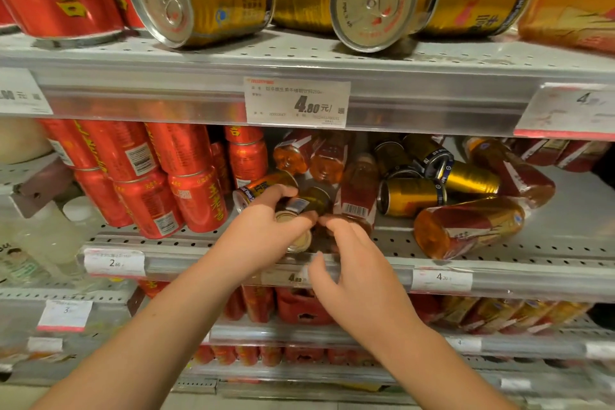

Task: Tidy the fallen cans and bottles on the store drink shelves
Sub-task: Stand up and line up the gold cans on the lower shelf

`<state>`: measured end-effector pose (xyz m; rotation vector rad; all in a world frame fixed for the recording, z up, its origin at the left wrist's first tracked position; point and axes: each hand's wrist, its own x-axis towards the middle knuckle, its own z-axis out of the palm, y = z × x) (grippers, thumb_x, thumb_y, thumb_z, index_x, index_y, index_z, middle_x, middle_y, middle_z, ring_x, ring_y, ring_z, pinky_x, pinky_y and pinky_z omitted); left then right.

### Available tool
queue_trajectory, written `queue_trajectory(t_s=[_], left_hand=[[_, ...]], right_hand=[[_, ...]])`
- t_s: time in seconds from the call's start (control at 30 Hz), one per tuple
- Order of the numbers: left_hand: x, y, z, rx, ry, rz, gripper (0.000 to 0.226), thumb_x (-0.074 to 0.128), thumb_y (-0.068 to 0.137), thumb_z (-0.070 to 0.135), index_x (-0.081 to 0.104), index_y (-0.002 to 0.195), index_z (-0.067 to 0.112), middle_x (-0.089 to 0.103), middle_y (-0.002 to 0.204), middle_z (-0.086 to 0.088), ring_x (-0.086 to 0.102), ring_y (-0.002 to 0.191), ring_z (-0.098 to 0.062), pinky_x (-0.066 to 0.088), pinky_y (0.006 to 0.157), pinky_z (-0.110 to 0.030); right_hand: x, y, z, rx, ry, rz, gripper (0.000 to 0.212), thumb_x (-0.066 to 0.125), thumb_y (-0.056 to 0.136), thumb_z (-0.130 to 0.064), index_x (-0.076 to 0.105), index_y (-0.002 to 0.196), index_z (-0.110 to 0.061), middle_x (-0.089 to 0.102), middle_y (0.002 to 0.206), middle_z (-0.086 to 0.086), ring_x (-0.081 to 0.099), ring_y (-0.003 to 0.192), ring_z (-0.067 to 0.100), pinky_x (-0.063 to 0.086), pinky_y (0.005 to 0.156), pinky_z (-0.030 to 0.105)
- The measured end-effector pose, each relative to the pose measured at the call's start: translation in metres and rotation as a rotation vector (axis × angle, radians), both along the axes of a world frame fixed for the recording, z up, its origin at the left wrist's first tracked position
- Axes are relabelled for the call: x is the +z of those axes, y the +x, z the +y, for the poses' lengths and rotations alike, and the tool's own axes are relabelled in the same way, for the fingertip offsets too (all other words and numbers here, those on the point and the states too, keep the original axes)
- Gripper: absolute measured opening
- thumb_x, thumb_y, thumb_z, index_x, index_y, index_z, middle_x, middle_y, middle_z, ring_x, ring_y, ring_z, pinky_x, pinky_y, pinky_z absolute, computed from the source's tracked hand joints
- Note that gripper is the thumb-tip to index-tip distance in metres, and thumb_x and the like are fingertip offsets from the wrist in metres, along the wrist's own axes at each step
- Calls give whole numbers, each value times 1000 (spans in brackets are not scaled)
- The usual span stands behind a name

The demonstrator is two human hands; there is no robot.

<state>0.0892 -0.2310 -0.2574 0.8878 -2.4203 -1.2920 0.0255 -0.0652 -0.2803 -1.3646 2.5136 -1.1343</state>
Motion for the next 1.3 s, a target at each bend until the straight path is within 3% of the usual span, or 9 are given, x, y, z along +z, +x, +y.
queue_trajectory(t_s=[0.2, 0.37, 0.53, 0.63, 0.73, 0.87, 0.93, 1.07, 1.3], left_hand=[[-10, -1, 18, -21, -404, -45, 61, 73, 85, 44, 49, 140, 32, 43, 129, 7, 59, 108, -14, 46, 86, -25], [-4, -1, 32, 40, -717, -107, 55, 64, 91, 47, 59, 140, 22, 54, 130, -3, 46, 123, -26, 44, 101, -41], [13, -20, 48, 7, -753, -33, 50, 48, 95, 53, 67, 128, 21, 62, 123, -2, 52, 120, -27, 36, 106, -41], [23, -59, 60, -36, -750, -219, 59, 42, 94, 64, 55, 137, 26, 62, 130, -6, 50, 124, -30, 33, 110, -41], [26, -98, 68, -82, -710, -458, 70, 41, 93, 71, 37, 147, 26, 56, 142, -10, 45, 136, -33, 23, 120, -45], [17, -121, 73, -68, -726, -617, 81, 41, 92, 70, 21, 155, 23, 48, 151, -14, 39, 143, -35, 18, 121, -48], [14, -124, 74, -36, -741, -635, 82, 42, 92, 69, 20, 155, 21, 47, 152, -16, 39, 143, -37, 20, 121, -49], [12, -123, 73, 45, -668, -468, 72, 55, 88, 64, 35, 143, 22, 60, 132, -13, 52, 127, -37, 34, 116, -45], [25, -108, 73, 96, -497, -150, 66, 68, 81, 57, 42, 135, 28, 67, 112, -4, 64, 100, -32, 54, 93, -46]], right_hand=[[11, -33, 13, -216, -109, 165, 9, 47, 93, -40, 49, 86, -35, 48, 83, -13, 49, 81, 5, 38, 62, 23], [11, -57, 20, -289, -12, 126, 49, 50, 90, -52, 49, 136, -32, 51, 130, -1, 56, 114, 20, 51, 93, 36], [12, -89, 68, -229, -126, 99, 16, 47, 91, -35, 59, 102, -32, 57, 73, -10, 57, 63, 8, 41, 50, 21], [11, -120, 105, -216, 3, 51, 32, 48, 90, -24, 57, 119, -34, 59, 71, -9, 52, 52, 5, 36, 50, 17], [11, -145, 126, -165, 248, 109, 25, 42, 87, -29, 60, 104, -28, 48, 59, -12, 50, 52, 5, 30, 47, 20], [14, -167, 148, -79, 456, 241, 65, 52, 88, -41, 22, 146, -50, 41, 133, -12, 46, 112, 10, 49, 88, 30], [16, -181, 156, -74, 488, 313, 78, 55, 87, -54, 15, 153, -45, 25, 153, -8, 20, 138, 14, 29, 114, 37], [30, -214, 161, -46, 657, 332, 89, 54, 84, -72, 14, 156, -40, 21, 161, -6, 13, 146, 19, 12, 121, 38], [32, -217, 163, -63, 603, 239, 86, 68, 74, -72, 34, 147, -42, 33, 150, -6, 43, 129, 23, 39, 112, 38]])
